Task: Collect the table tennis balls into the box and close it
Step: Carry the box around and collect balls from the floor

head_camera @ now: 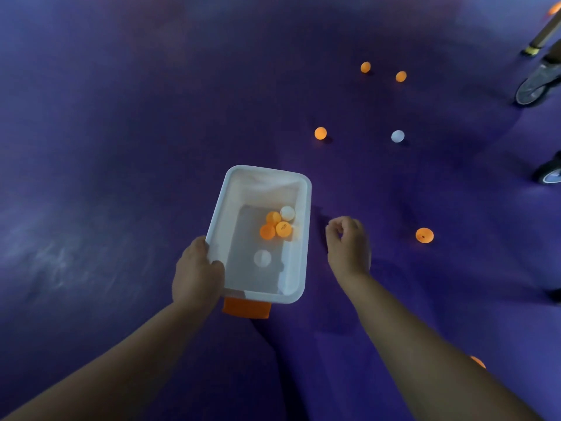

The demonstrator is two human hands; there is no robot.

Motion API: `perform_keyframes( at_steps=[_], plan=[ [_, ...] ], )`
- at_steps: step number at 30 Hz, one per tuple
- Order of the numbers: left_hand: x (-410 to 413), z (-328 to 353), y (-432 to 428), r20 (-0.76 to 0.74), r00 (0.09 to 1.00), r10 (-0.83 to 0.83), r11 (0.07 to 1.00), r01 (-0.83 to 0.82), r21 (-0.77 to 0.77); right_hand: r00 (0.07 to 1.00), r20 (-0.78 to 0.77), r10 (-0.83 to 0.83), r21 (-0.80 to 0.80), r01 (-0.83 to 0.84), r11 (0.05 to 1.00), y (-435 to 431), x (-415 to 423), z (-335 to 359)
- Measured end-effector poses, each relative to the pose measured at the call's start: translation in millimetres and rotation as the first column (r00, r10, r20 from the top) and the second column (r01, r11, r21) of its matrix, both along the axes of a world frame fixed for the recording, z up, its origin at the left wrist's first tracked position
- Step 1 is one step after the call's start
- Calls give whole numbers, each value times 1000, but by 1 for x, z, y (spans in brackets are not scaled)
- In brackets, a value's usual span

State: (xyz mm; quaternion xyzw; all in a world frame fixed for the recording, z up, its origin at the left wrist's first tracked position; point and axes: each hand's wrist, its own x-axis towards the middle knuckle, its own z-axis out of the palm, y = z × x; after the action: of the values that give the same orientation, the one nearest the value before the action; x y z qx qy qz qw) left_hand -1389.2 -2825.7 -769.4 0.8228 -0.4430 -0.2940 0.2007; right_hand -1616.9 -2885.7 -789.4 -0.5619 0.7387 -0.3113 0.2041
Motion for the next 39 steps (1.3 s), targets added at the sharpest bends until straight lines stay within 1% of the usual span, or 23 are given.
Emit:
perform_keyframes(
  at_steps=[2,3,5,7,8,9,11,13,14,15,16,18,20,22,24,26,28,31,33,35,37,38,39],
  plan=[
    [-4,1,-5,36,999,-16,1000,16,7,981,-168,98,181,-67,981,-2,-10,-25],
    [-6,1,-5,51,999,-12,1000,11,20,953,-235,190,281,-120,952,-1,-13,-35],
    [-7,2,-5,74,997,-3,999,0,40,882,-308,356,452,-193,871,5,-19,-49],
    [-7,0,-2,81,997,-5,999,2,34,821,-350,451,533,-221,817,13,-25,-57],
    [-6,-1,-2,86,996,-7,1000,4,28,811,-368,454,533,-216,818,17,-29,-60],
    [-6,-2,-1,91,996,-3,1000,0,26,824,-371,429,509,-206,836,21,-32,-61],
    [-6,-3,-1,99,995,10,1000,-12,20,906,-295,303,401,-171,900,24,-32,-60],
    [-7,-2,-2,94,995,18,1000,-18,7,989,-85,120,227,-98,969,24,-22,-46],
    [-7,-2,-2,89,996,21,1000,-21,3,997,50,51,129,-57,990,23,-14,-35],
    [-7,-3,-3,84,996,21,1000,-21,1,987,157,29,27,-34,999,22,-3,-22],
    [-7,-2,-3,75,997,21,1000,-22,6,975,214,56,-71,-42,997,21,7,-8],
    [-6,0,-2,49,999,16,1000,-17,22,953,221,207,-207,-161,965,22,28,15],
    [-6,3,0,16,1000,4,1000,-4,25,911,198,361,-248,-310,918,25,43,27],
    [-6,6,2,-11,1000,-13,1000,13,13,887,200,416,-238,-368,899,29,47,27],
    [-7,7,4,-33,999,-30,1000,30,-10,909,227,350,-230,-299,926,34,37,20],
    [-11,5,6,-58,997,-48,998,46,-30,957,216,196,-218,-149,965,44,14,7],
    [-18,3,7,-74,995,-67,997,65,-35,987,161,25,-190,7,982,58,-18,-8],
    [-35,1,6,-71,989,-130,991,127,-47,983,55,-176,-89,180,980,85,-72,-31],
    [-48,-1,6,-61,982,-176,982,172,-75,966,-50,-255,-30,254,967,107,-108,-43],
    [-62,0,6,-55,976,-209,975,203,-90,927,-218,-305,-21,308,951,130,-140,-55],
    [-75,0,6,-59,972,-226,972,221,-84,844,-406,-350,20,392,920,149,-167,-65],
    [-81,0,5,-58,969,-239,969,234,-84,797,-475,-373,69,456,887,156,-178,-66],
    [-85,0,5,-54,965,-256,964,251,-87,769,-520,-373,159,516,842,163,-187,-68]
  ],
)
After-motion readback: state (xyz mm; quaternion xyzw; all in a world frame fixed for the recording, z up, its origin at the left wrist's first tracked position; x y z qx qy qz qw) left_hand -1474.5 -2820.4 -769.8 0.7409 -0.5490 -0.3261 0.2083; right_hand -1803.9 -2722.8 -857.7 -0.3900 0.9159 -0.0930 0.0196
